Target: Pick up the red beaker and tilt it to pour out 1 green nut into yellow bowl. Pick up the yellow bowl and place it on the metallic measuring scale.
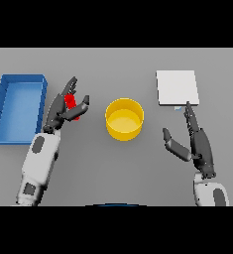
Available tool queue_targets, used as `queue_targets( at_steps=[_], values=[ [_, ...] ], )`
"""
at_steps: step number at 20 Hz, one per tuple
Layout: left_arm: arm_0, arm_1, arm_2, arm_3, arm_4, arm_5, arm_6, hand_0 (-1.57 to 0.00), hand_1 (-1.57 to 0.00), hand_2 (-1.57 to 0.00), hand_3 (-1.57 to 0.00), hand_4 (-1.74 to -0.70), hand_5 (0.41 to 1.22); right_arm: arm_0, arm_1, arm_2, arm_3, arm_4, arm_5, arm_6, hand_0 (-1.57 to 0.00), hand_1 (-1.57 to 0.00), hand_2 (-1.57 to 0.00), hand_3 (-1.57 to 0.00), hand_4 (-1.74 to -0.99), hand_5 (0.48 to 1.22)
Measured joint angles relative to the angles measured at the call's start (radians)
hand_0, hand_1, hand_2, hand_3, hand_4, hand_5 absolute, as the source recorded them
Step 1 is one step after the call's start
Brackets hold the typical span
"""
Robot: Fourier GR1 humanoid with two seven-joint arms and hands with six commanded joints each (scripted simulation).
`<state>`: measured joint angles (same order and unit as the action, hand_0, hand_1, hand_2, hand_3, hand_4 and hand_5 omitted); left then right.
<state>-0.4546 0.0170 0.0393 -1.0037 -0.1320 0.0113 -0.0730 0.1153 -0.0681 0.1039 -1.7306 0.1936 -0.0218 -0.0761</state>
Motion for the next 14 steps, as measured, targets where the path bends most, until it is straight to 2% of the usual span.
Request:
queue_targets(
  at_steps=[2,3,5,7,9,13,14],
  values=[
    [-0.009,-0.02,0.016,0.022,0.01,0.024,0.003,-0.68,-0.7,-0.71,-0.71,-1.44,0.949,-0.004,0.006,0.004,-0.007,0.001,-0.003,0.009,0.0,0.0,0.0,0.0,-1.285,0.683],
    [-0.02,-0.022,0.017,0.033,-0.007,0.052,0.0,-0.86,-0.87,-0.89,-0.88,-1.44,1.003,-0.002,0.0,0.001,-0.001,-0.004,0.005,0.007,0.0,0.0,0.0,0.0,-1.283,0.683],
    [-0.032,-0.023,0.01,0.056,-0.046,0.089,-0.039,-1.12,-1.13,-1.13,-1.13,-1.44,1.082,-0.01,-0.001,-0.003,0.002,-0.005,0.002,0.012,0.0,0.0,0.0,0.0,-1.29,0.684],
    [-0.026,-0.031,0.017,0.056,-0.047,0.089,-0.07,-1.28,-1.29,-1.29,-1.29,-1.45,1.132,-0.007,-0.003,0.0,-0.002,-0.008,0.009,-0.003,0.0,0.0,0.0,0.0,-1.293,0.682],
    [-0.032,-0.037,0.02,0.061,-0.058,0.102,-0.08,-1.38,-1.39,-1.39,-1.39,-1.55,1.129,-0.011,0.001,-0.001,0.002,-0.013,0.011,0.003,0.0,0.0,0.0,0.0,-1.303,0.682],
    [-0.037,-0.04,0.017,0.04,-0.021,0.111,-0.095,-1.49,-1.5,-1.5,-1.5,-1.66,1.108,-0.008,0.009,0.015,0.013,-0.001,0.015,-0.03,0.0,0.0,0.0,0.0,-1.274,0.674],
    [-0.042,-0.035,0.01,0.023,-0.017,0.112,-0.095,-1.51,-1.51,-1.51,-1.51,-1.68,1.103,-0.017,0.006,0.015,0.013,0.006,0.011,-0.014,0.0,0.0,0.0,0.0,-1.263,0.671]
  ],
)
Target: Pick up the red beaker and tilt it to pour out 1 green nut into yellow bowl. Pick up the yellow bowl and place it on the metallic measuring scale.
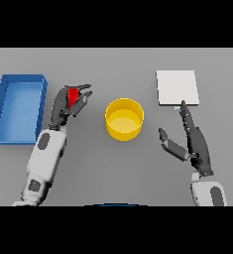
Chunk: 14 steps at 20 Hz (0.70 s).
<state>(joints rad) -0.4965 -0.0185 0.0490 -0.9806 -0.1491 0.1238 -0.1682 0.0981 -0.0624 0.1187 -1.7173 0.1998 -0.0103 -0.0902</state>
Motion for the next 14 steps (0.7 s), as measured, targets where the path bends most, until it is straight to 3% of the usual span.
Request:
queue_targets(
  at_steps=[6,9,11,14],
  values=[
    [0.001,0.055,-0.081,-0.149,-0.044,0.027,0.071,-1.55,-1.56,-1.56,-1.56,-1.72,1.107,0.004,-0.002,0.003,0.003,0.023,-0.015,-0.027,0.0,0.0,0.0,0.0,-1.249,0.679],
    [-0.04,0.128,-0.197,-0.181,-0.158,-0.015,0.165,-1.56,-1.56,-1.56,-1.56,-1.73,1.121,0.006,-0.006,0.008,-0.001,0.051,-0.03,-0.007,0.0,0.0,0.0,0.0,-1.243,0.691],
    [-0.047,0.162,-0.251,-0.198,-0.198,-0.046,0.192,-1.56,-1.56,-1.56,-1.56,-1.73,1.117,0.027,-0.006,0.016,-0.013,0.055,-0.026,-0.025,0.0,0.0,0.0,0.0,-1.243,0.696],
    [-0.058,0.189,-0.285,-0.207,-0.213,-0.067,0.213,-1.56,-1.56,-1.56,-1.56,-1.73,1.113,0.021,-0.009,0.007,-0.018,0.048,-0.027,0.008,0.0,0.0,0.0,0.0,-1.243,0.71]
  ],
)
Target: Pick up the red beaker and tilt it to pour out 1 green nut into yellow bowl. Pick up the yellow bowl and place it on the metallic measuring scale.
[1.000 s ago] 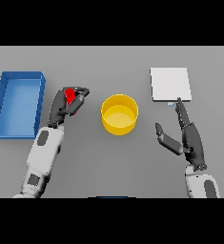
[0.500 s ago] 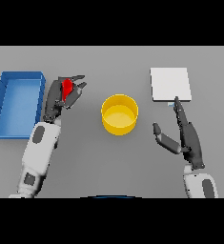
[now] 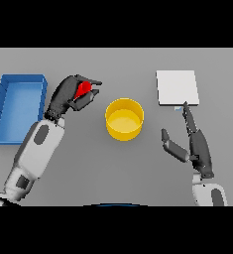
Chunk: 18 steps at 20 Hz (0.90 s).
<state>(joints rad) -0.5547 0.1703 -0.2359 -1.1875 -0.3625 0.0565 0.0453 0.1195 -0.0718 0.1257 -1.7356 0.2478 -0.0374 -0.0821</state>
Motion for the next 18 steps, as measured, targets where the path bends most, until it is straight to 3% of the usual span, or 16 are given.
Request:
queue_targets(
  at_steps=[3,7,8,11,14,18],
  values=[
    [-0.036,0.038,-0.065,0.006,-0.064,-0.016,0.019,-1.57,-1.57,-1.57,-1.57,-1.74,1.112,0.0,0.0,0.006,-0.016,0.0,0.006,0.011,0.0,0.0,0.0,0.0,-1.254,0.717],
    [-0.148,0.101,-0.228,0.069,-0.258,-0.047,0.041,-1.57,-1.57,-1.57,-1.57,-1.74,1.152,-0.004,0.006,0.011,-0.015,-0.001,0.009,0.013,0.0,0.0,0.0,0.0,-1.267,0.721],
    [-0.182,0.107,-0.258,0.089,-0.293,-0.06,0.055,-1.57,-1.57,-1.57,-1.57,-1.74,1.166,0.005,0.01,0.017,-0.02,0.002,0.01,-0.006,0.0,0.0,0.0,0.0,-1.269,0.722],
    [-0.265,0.132,-0.343,0.15,-0.376,-0.103,0.026,-1.57,-1.57,-1.57,-1.57,-1.74,1.193,0.008,0.006,0.012,-0.009,-0.008,0.019,-0.002,0.0,0.0,0.0,0.0,-1.264,0.717],
    [-0.354,0.134,-0.432,0.223,-0.451,-0.158,-0.001,-1.57,-1.57,-1.57,-1.57,-1.61,1.206,0.011,0.013,0.011,0.0,-0.002,0.006,-0.025,0.0,0.0,0.0,0.0,-1.258,0.697],
    [-0.445,0.132,-0.549,0.269,-0.522,-0.264,-0.019,-1.57,-1.57,-1.57,-1.57,-1.68,1.215,0.0,0.029,0.009,0.006,0.001,-0.01,-0.026,0.0,0.0,0.0,0.0,-1.225,0.663]
  ],
)
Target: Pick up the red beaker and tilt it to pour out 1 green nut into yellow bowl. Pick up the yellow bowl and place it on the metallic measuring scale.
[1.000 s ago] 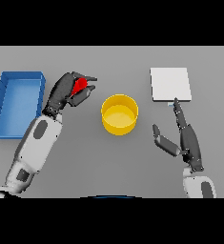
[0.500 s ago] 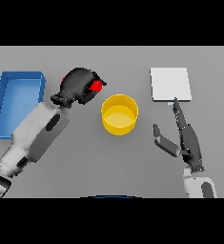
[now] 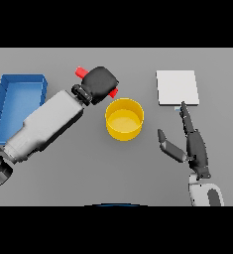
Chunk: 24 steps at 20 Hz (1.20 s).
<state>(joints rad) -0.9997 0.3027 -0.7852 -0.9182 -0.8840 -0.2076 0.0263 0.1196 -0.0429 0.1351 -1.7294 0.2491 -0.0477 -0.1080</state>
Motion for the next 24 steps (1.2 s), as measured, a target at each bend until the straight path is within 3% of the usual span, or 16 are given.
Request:
queue_targets(
  at_steps=[4,10,13,21,23,24],
  values=[
    [-0.085,-0.027,-0.098,0.058,-0.054,-0.064,-0.025,-1.57,-1.57,-1.57,-1.57,-1.72,1.219,0.001,0.005,-0.004,-0.004,-0.008,-0.003,-0.003,0.0,0.0,0.0,0.0,-1.193,0.649],
    [-0.17,-0.015,-0.24,0.075,-0.134,-0.128,-0.047,-1.57,-1.57,-1.57,-1.57,-1.73,1.22,0.01,-0.002,0.0,0.011,0.022,-0.016,-0.008,0.0,0.0,0.0,0.0,-1.179,0.635],
    [-0.2,-0.026,-0.319,0.112,-0.181,-0.083,-0.085,-1.57,-1.57,-1.57,-1.57,-1.74,1.221,-0.011,0.009,-0.008,0.007,0.007,-0.02,0.029,0.0,0.0,0.0,0.0,-1.169,0.624],
    [-0.31,-0.07,-0.491,0.179,-0.283,-0.064,-0.109,-1.57,-1.57,-1.57,-1.57,-1.73,1.221,0.012,-0.006,0.001,-0.007,0.04,-0.03,-0.006,0.0,0.0,0.0,0.0,-1.161,0.634],
    [-0.329,-0.087,-0.522,0.183,-0.294,-0.072,-0.11,-1.57,-1.57,-1.57,-1.57,-1.72,1.221,-0.003,-0.004,-0.002,0.001,0.044,-0.034,0.024,0.0,0.0,0.0,0.0,-1.155,0.637],
    [-0.341,-0.084,-0.534,0.179,-0.3,-0.067,-0.109,-1.57,-1.57,-1.57,-1.57,-1.72,1.221,0.012,-0.009,-0.004,-0.001,0.041,-0.032,0.008,0.0,0.0,0.0,0.0,-1.154,0.634]
  ],
)
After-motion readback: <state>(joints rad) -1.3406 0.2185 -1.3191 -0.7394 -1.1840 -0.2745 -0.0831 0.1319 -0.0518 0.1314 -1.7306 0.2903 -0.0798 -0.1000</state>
